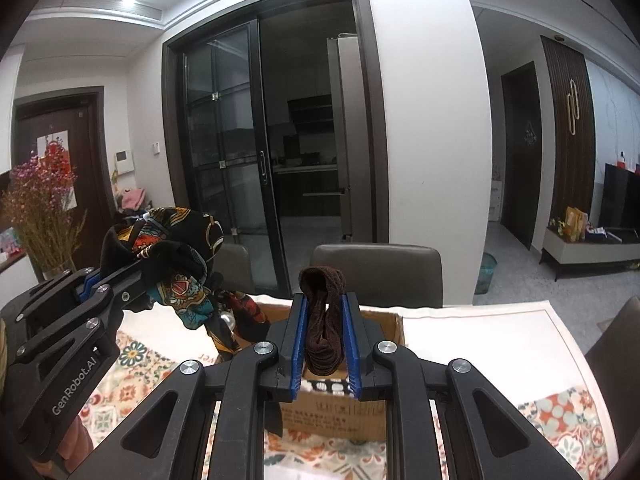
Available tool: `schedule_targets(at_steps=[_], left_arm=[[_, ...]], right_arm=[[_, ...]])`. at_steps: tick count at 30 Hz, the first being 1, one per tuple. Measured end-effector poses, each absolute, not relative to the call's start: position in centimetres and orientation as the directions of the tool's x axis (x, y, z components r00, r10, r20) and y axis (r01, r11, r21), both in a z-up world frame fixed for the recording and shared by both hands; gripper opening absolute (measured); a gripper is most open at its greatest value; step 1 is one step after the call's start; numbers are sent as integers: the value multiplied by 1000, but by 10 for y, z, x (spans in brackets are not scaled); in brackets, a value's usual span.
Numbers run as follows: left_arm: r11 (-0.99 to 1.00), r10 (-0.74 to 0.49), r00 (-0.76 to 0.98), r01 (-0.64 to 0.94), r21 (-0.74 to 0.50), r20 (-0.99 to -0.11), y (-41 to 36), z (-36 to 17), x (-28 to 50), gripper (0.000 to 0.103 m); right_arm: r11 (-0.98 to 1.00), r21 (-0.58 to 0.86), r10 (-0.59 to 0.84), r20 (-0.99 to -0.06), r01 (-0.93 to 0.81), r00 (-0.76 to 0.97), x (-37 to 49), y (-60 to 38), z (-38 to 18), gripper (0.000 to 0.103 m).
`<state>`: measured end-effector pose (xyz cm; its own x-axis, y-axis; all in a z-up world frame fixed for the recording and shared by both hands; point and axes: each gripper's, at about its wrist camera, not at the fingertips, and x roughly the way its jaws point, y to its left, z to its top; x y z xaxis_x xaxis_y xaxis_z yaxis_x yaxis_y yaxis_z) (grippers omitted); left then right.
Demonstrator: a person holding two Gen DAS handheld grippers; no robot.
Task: Organize soft objects
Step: 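Lift the scarf and hair tie with both tools and carry them over the box, then open both tools to drop the scarf and hair tie into the box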
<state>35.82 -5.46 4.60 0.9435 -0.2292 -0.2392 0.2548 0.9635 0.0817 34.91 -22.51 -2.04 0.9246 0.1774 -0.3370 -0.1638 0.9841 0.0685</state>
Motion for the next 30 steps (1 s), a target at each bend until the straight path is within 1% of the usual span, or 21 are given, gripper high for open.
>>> schedule_targets(at_steps=[8,15,26,30], left_arm=[[966,-216,948,242,88,-234,-58,41,389,11],[968,-201,948,231,97,-247,-64,27,411,11],[962,-198,921,249,115,-335,-75,-7,447,11],[959,-204,900,263,106,-386,-76,-23,458,11]], right_arm=[[981,86,191,-348,-171,918,377,-227,-24,19],[981,87,191,-389,-171,901,405,-228,-39,19],[984,74,177,-491,-162,853,445,-226,-74,19],[984,70,176,-529,-164,830,455,-226,-89,19]])
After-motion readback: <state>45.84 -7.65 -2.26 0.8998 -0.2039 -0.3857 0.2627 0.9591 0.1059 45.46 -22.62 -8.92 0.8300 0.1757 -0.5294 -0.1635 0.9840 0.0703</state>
